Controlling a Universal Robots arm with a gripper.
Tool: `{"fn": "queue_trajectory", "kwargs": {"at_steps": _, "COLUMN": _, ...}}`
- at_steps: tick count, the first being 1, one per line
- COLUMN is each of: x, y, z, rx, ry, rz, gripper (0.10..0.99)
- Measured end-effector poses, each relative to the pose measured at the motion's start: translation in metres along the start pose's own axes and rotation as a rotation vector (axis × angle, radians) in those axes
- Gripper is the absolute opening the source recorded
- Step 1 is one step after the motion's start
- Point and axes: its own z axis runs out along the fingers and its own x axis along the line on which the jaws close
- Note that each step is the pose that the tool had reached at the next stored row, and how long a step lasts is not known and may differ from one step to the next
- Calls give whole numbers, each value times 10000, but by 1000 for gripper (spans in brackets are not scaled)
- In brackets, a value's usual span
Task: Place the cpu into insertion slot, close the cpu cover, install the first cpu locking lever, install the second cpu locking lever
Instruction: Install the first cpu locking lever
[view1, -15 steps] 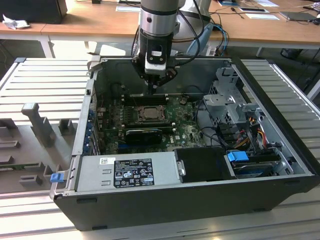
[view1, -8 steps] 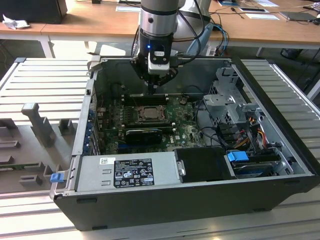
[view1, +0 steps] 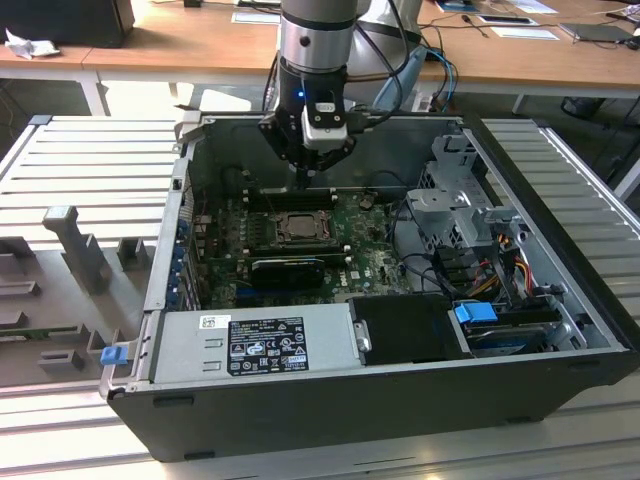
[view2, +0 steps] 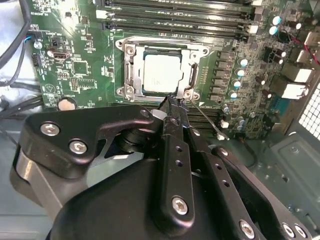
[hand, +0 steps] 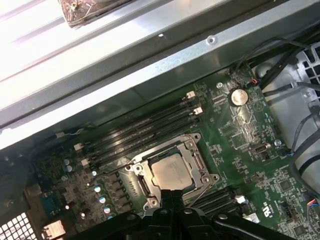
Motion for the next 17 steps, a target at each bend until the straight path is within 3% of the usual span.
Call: {"fn": "queue_trajectory", "kwargs": {"at_steps": 17, "x": -1, "y": -4, "z": 0, "rx": 38, "ry": -4, "rz": -1354, "gripper": 106}}
